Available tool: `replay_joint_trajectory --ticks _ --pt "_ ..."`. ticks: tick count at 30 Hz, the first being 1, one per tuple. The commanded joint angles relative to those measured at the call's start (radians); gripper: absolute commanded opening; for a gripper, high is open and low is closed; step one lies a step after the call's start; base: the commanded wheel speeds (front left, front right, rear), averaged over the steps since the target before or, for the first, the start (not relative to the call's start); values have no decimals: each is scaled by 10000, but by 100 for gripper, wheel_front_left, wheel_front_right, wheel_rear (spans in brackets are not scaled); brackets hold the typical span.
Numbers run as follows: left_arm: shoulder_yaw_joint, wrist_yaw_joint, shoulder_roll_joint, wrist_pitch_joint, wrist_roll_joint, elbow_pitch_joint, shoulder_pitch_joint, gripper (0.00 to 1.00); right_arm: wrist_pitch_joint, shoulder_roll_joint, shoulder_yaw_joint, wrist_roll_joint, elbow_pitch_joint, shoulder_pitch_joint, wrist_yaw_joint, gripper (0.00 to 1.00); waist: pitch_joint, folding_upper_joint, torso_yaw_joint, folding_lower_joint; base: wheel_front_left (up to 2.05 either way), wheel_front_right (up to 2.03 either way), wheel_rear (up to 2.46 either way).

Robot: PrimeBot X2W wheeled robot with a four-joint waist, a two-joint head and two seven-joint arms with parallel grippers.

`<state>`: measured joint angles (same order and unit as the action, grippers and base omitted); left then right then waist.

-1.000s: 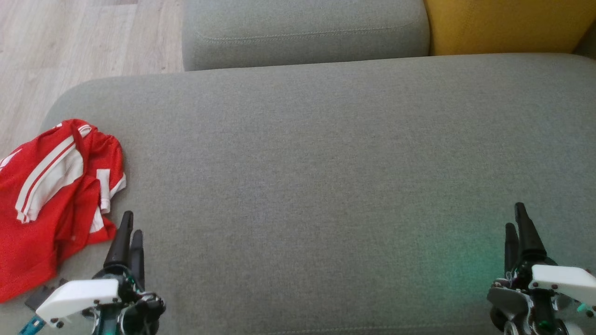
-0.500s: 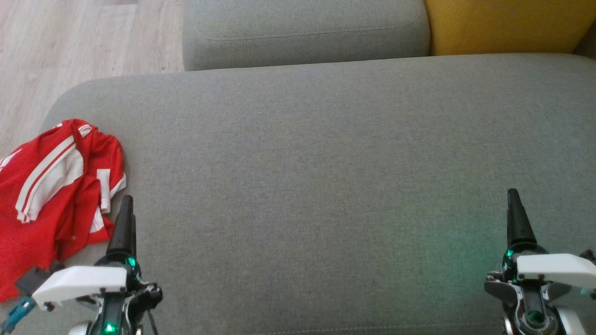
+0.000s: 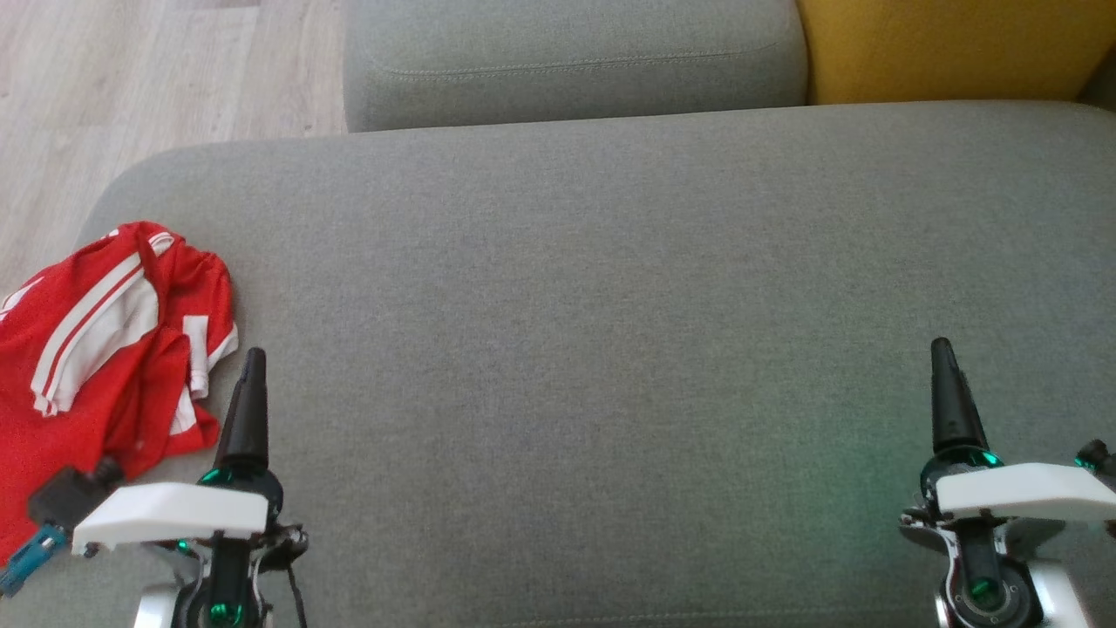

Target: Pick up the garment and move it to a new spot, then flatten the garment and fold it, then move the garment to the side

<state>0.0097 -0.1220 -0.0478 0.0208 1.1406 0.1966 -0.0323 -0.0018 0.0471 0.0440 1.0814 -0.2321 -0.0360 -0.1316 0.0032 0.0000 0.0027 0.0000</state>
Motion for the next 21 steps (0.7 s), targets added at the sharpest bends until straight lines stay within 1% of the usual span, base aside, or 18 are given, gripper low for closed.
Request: replay_joint_trajectory --ticks 1,9,21 --pt "25 -37 -229 130 -400 -430 -643 100 -140 217 -134 -410 466 -619 4 100 2 0 2 0 0 0 0" --pt "-144 -43 -333 365 -1708 -611 -661 100 -251 289 -399 -1750 653 -643 4 100 12 0 8 0 0 0 0" --pt "-254 -50 -420 716 -3370 -788 -694 100 -436 305 -718 -3550 808 -664 5 100 23 0 20 0 0 0 0"
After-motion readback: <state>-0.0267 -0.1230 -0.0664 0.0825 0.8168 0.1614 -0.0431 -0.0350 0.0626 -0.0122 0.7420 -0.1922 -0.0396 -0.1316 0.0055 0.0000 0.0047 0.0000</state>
